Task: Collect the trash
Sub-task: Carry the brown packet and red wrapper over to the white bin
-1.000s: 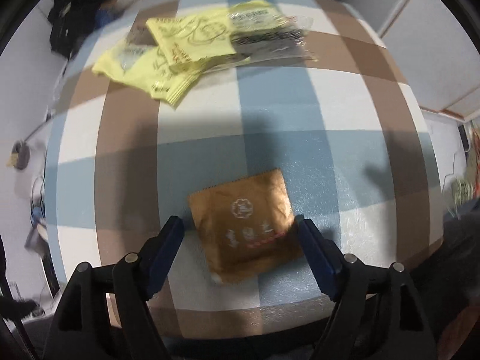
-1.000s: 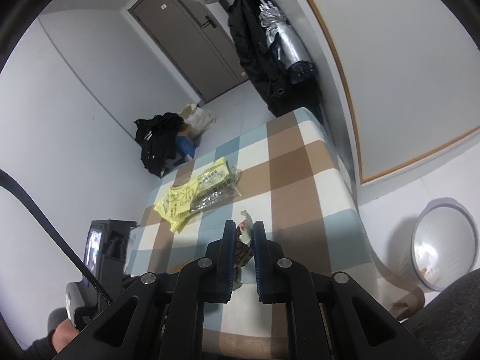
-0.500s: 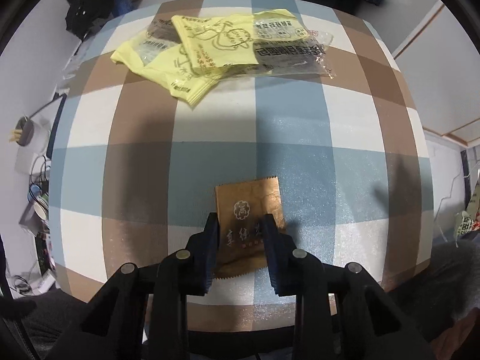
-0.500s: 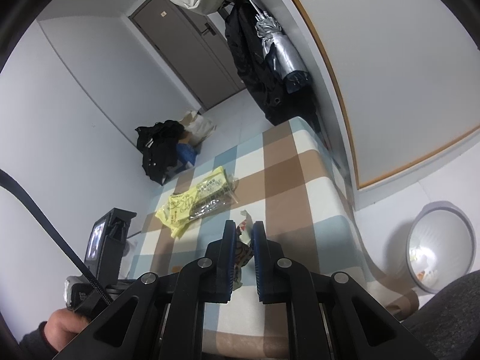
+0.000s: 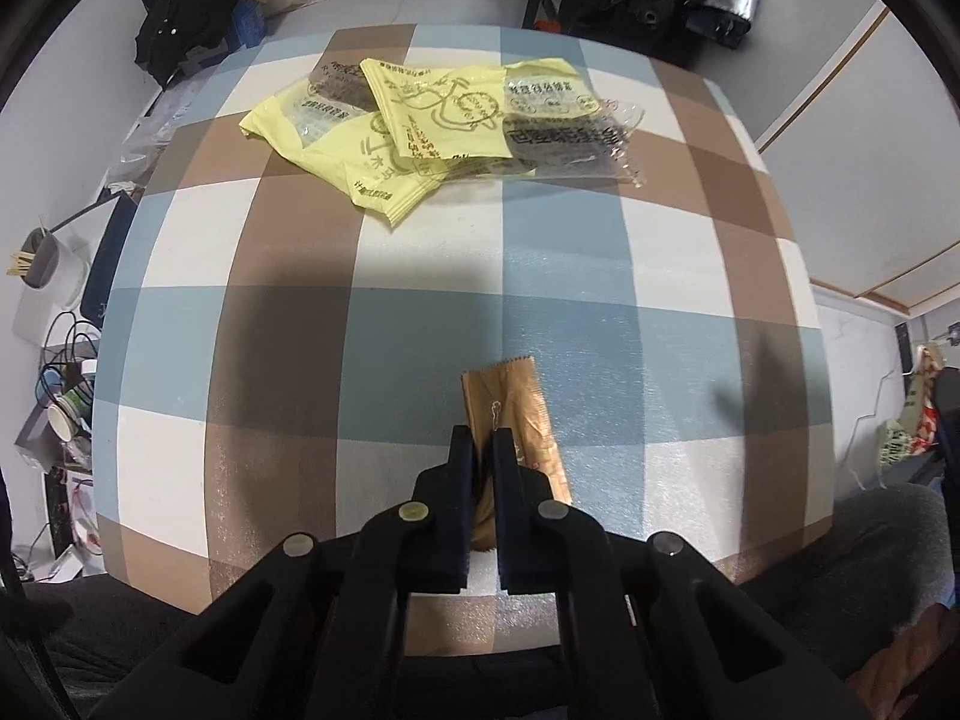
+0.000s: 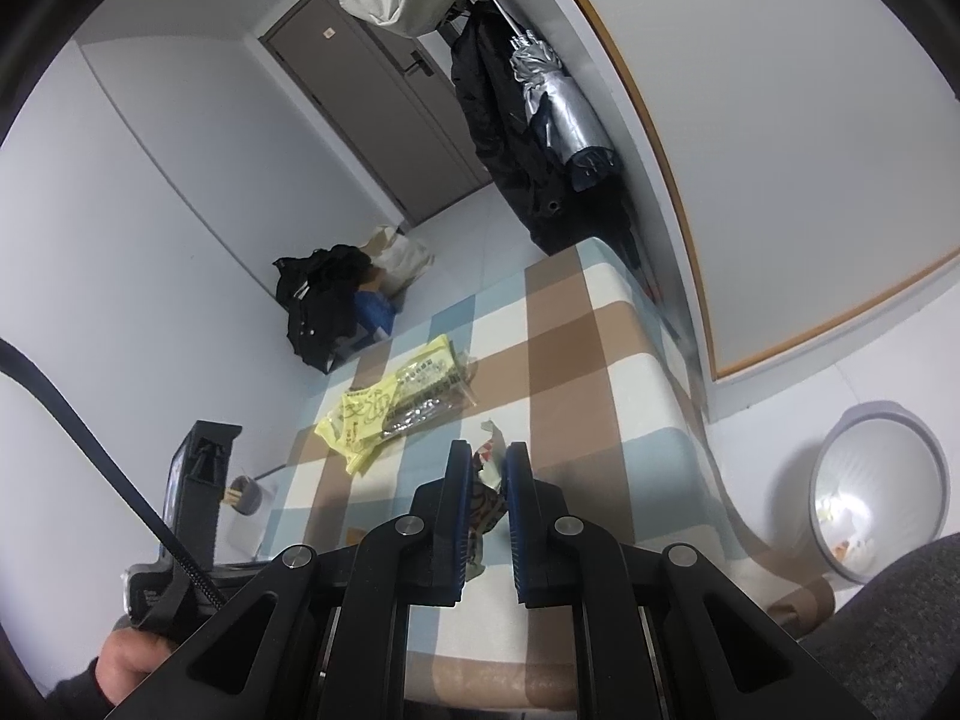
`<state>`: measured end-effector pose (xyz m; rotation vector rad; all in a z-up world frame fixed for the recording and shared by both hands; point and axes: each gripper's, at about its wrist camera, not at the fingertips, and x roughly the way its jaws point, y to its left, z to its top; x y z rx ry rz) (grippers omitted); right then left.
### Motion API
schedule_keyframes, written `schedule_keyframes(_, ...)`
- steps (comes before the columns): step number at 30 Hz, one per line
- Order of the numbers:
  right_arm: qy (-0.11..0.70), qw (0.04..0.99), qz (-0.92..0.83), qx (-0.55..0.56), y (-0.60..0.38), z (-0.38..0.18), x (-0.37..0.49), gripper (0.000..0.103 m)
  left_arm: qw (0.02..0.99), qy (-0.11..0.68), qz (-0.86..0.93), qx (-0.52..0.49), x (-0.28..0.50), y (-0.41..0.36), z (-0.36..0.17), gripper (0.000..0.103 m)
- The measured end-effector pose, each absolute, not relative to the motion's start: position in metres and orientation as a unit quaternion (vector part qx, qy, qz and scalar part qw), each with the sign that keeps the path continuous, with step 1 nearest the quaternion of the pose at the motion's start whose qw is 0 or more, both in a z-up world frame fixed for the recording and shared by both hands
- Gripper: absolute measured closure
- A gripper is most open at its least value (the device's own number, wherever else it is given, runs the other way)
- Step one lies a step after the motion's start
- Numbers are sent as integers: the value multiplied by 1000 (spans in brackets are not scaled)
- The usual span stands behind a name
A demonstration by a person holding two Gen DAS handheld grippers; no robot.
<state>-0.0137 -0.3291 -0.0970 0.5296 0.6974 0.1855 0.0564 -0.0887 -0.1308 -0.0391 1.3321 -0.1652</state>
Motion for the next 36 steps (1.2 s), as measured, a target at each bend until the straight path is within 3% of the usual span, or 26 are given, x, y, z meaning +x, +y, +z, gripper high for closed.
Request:
schedule_keyframes(19,295,917,91,253,-353,-57,-19,92,826,540,-161,-13,53,-130,-69,102)
schedule_keyframes(28,268,930,58,246,-411,-28,-25,92,842,477,-251,4,58,-195,-16,102)
schedule_keyframes(36,246,934,-6,258,-489,-17,-42,92,824,463,-326,22,65,-272,-6,102)
